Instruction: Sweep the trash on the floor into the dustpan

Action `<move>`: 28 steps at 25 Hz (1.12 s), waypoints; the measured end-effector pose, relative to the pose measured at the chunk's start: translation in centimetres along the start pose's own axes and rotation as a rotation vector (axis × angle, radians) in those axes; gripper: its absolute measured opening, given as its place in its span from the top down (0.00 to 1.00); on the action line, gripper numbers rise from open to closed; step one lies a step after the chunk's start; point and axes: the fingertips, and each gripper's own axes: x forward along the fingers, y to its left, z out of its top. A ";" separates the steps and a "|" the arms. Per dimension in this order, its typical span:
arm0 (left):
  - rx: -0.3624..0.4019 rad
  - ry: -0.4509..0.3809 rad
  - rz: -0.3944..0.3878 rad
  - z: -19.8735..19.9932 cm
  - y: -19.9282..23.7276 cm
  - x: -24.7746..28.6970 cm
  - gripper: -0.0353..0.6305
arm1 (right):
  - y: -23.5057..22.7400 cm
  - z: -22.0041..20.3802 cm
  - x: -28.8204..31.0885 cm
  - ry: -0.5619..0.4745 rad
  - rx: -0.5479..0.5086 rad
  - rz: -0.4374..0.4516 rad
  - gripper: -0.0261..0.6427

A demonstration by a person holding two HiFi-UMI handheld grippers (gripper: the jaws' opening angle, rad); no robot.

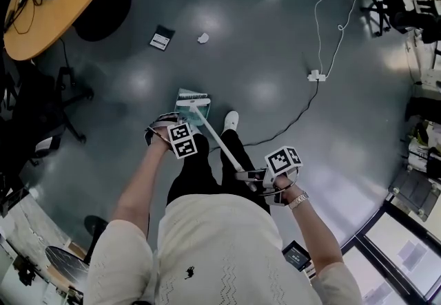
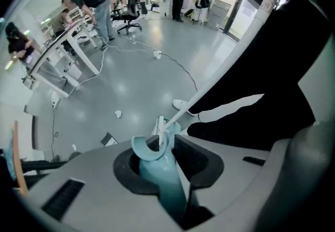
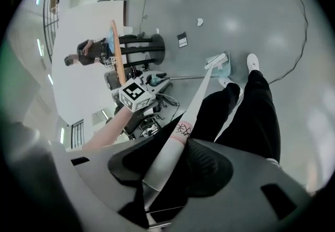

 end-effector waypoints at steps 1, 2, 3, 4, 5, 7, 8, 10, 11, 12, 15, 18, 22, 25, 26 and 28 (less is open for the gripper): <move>-0.022 -0.003 0.009 -0.5 -0.1 -0.2 0.81 | 0.2 0.1 -0.3 -0.019 0.009 0.012 0.69; -0.032 -0.005 0.019 -0.9 -0.3 -0.5 0.81 | 0.5 0.2 -0.6 -0.038 0.017 0.023 0.69; -0.029 -0.008 0.032 -1.3 -0.4 -0.7 0.81 | 0.8 0.3 -1.0 -0.056 0.026 0.036 0.69; -0.020 -0.010 0.048 -1.7 -0.5 -1.0 0.81 | 1.1 0.5 -1.4 -0.073 0.034 0.052 0.69; -0.009 -0.011 0.068 -2.0 -0.5 -1.3 0.81 | 1.5 0.8 -1.9 -0.090 0.041 0.068 0.69; 0.011 -0.008 0.111 -2.7 -0.1 -1.7 0.81 | 2.1 1.7 -2.8 -0.122 0.039 0.090 0.69; 0.019 -0.005 0.132 -3.0 0.3 -2.0 0.81 | 2.4 2.3 -3.2 -0.137 0.023 0.089 0.69; 0.025 0.002 0.169 -3.4 1.3 -2.4 0.81 | 3.2 3.8 -4.2 -0.165 -0.015 0.088 0.69; 0.022 0.004 0.186 -3.5 2.0 -2.5 0.81 | 3.9 4.7 -4.7 -0.179 -0.032 0.097 0.69; 0.017 0.006 0.201 -3.7 2.8 -2.7 0.81 | 4.6 5.7 -5.3 -0.193 -0.041 0.111 0.69; 0.010 0.009 0.235 -3.7 5.7 -2.6 0.81 | 6.7 9.6 -7.4 -0.245 -0.034 0.160 0.69; 0.023 0.009 0.247 -3.2 8.6 -2.3 0.81 | 8.2 14.6 -9.4 -0.291 -0.055 0.178 0.69; 0.027 0.003 0.246 -2.4 12.0 -1.8 0.81 | 8.8 22.2 -12.0 -0.334 -0.089 0.165 0.69; 0.027 0.006 0.241 -1.1 14.6 -1.3 0.81 | 8.5 27.6 -13.5 -0.332 -0.123 0.080 0.69; 0.039 0.011 0.240 -0.6 15.6 -1.1 0.81 | 8.5 29.2 -13.6 -0.327 -0.132 0.045 0.69; 0.072 0.024 0.235 -0.1 17.5 -0.5 0.81 | 8.4 32.0 -13.0 -0.318 -0.156 -0.024 0.69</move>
